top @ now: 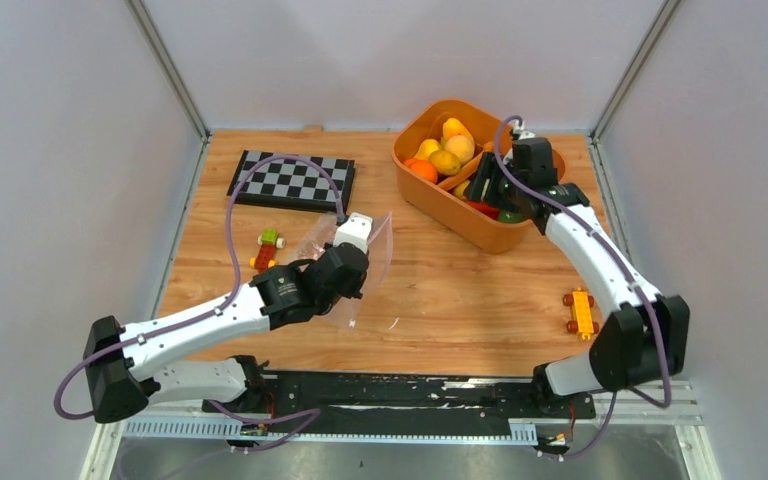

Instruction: Place the food in the zip-top bag and seal the zipper

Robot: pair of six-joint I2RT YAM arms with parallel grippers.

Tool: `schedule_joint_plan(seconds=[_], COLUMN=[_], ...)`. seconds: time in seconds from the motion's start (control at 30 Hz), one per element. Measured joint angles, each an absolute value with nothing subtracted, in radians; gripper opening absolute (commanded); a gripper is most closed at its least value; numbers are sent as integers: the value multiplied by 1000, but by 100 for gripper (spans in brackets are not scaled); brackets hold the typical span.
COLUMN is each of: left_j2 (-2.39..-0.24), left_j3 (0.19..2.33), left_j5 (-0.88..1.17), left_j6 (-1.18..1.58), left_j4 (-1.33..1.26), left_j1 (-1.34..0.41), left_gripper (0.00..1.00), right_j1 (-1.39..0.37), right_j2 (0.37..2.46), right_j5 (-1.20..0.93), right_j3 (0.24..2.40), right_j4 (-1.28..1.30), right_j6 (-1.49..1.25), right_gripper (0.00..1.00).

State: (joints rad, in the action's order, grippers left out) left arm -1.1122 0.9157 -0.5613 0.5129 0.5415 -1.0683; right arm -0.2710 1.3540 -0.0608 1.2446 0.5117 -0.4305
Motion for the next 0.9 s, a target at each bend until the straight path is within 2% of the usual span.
schedule_joint_plan(seconds=[0.17,0.4,0.53,0.63,0.7,0.77,0.9], left_j2=[-1100,-1061,-1041,-1030,-1027,-1026,-1026], left_j3=[915,914,904,900,900,900,900], left_j5=[-515,-473,-463,-452,-445,-442,-423], left_j6=[502,488,485,481,476,472,465], left_j4=[539,534,533,533,533,533,527], left_j1=[-1038,-1026,-1023,-1018,-1016,-1015,-1014], left_gripper=[0,0,0,0,0,0,0], right_j1=[-250,-244,-247,-266,-274,-275,-278], right_j2=[1479,1418,1233,1079,990,923,799], right_j5=[-113,-226,-336,-372,-403,-432,-421], right_j3=[1240,1145,962,867,825,803,798], right_j4=[569,540,483,537,595,654,730], right_j6=[-377,-324,-328,-340,-344,-352,-410], right_gripper=[67,66,67,67,67,74,76])
